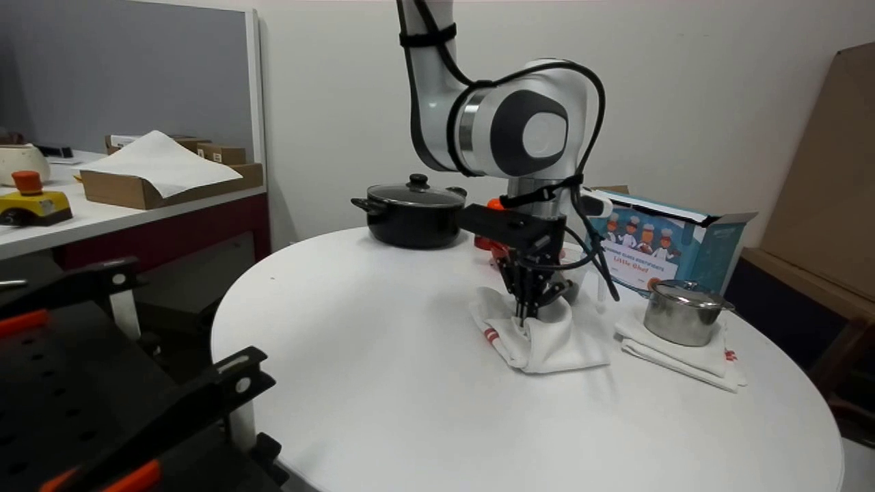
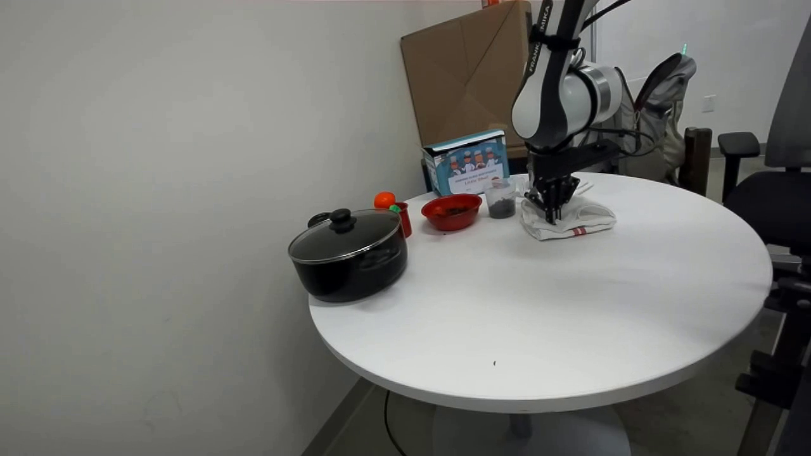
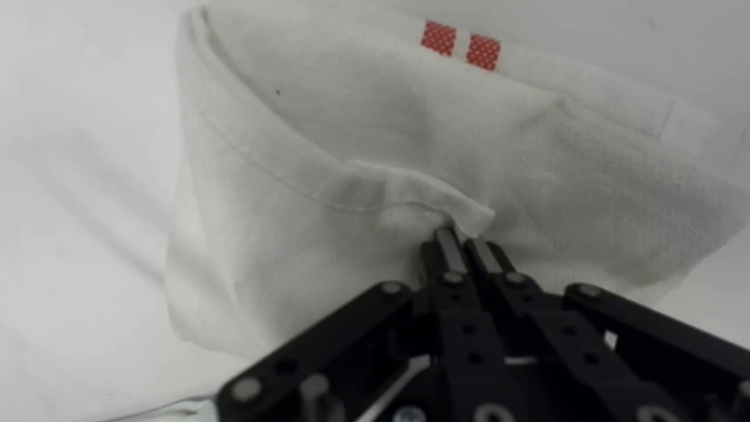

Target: Use the towel on the left to wipe the table

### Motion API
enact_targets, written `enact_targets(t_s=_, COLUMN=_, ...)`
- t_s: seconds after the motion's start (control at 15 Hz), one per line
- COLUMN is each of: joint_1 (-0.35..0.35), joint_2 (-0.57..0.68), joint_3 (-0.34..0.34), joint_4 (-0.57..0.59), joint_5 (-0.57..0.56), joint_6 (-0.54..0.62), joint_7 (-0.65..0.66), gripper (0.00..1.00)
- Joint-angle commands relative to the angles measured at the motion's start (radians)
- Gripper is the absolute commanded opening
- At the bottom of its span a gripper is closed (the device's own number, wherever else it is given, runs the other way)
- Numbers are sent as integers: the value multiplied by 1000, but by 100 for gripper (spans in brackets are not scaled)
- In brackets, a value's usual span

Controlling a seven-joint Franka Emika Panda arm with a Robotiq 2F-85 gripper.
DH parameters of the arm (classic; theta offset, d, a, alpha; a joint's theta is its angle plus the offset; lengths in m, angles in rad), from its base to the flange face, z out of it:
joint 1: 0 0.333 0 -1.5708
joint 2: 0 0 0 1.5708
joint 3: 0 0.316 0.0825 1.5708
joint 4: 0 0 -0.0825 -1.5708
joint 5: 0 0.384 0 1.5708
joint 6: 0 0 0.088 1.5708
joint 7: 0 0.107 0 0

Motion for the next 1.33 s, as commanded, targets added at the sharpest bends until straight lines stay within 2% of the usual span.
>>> enact_targets(t_s=0.0, joint_1=3, joint_2=58, joint_3=-15, joint_4=39, joint_5=-1, joint_6=0, joint_7=31, gripper=7)
enact_targets(t_s=0.27, joint_1=44, joint_2=2, joint_3=3, joint_4=-95, joint_5=-26, joint_6=46, joint_7=8, gripper=7)
enact_targets(t_s=0.47, joint_1=54, joint_2=-73, joint_3=56, joint_4=-228, joint_5=-26, joint_6=83, joint_7=-25, gripper=7)
enact_targets(t_s=0.8, joint_1=56, joint_2=-192, joint_3=201, joint_4=-444, joint_5=-10, joint_6=111, joint_7=-85, gripper=7)
enact_targets(t_s=1.27, joint_1=110, joint_2=-263, joint_3=433, joint_4=-717, joint_5=42, joint_6=230, joint_7=-40, gripper=7)
